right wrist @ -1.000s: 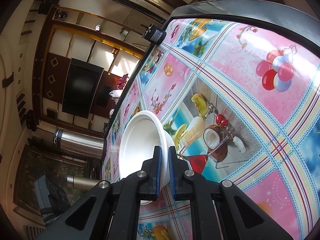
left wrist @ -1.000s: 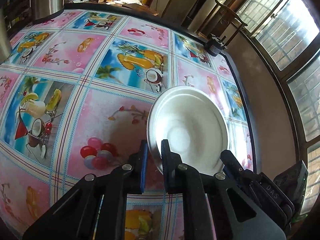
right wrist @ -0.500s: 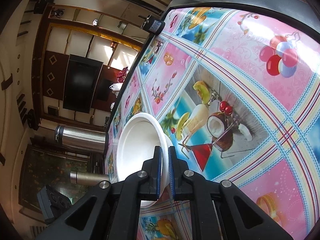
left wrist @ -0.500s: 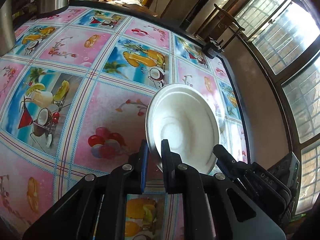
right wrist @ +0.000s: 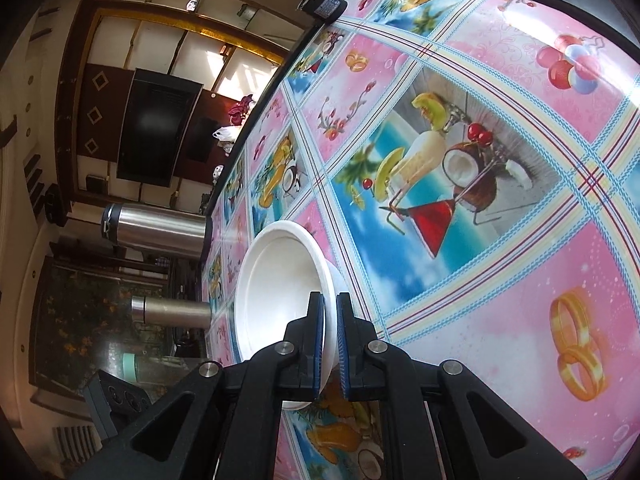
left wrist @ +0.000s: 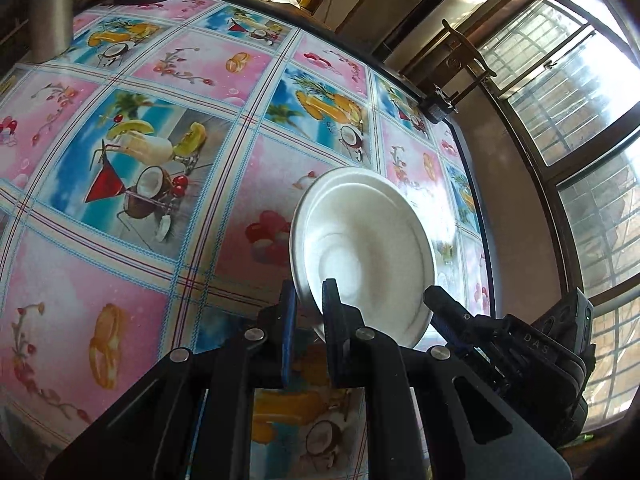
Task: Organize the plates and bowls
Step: 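Carry the white paper plate with both grippers toward the red plate stack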
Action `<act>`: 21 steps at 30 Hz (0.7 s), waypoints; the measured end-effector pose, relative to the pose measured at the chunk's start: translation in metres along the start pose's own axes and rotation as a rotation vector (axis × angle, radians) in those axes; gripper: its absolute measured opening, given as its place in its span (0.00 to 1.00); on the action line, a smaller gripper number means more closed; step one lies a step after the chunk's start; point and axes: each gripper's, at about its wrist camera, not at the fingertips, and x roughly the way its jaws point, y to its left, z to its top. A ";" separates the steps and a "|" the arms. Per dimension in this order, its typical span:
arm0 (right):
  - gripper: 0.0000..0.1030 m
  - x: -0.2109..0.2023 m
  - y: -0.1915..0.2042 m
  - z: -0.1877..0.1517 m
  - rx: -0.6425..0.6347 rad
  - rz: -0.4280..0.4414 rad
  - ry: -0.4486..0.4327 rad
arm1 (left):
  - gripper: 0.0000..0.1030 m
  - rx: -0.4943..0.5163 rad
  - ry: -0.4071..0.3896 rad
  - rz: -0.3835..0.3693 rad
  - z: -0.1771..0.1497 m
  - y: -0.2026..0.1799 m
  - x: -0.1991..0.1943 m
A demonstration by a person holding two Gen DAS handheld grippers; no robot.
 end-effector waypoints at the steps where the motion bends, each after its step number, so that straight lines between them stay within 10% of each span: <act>1: 0.07 -0.001 0.003 -0.004 -0.016 -0.008 0.002 | 0.10 -0.003 0.001 -0.002 -0.002 0.003 -0.002; 21: 0.07 -0.021 0.015 -0.094 -0.188 -0.045 -0.044 | 0.10 0.117 -0.148 0.125 -0.055 0.047 -0.077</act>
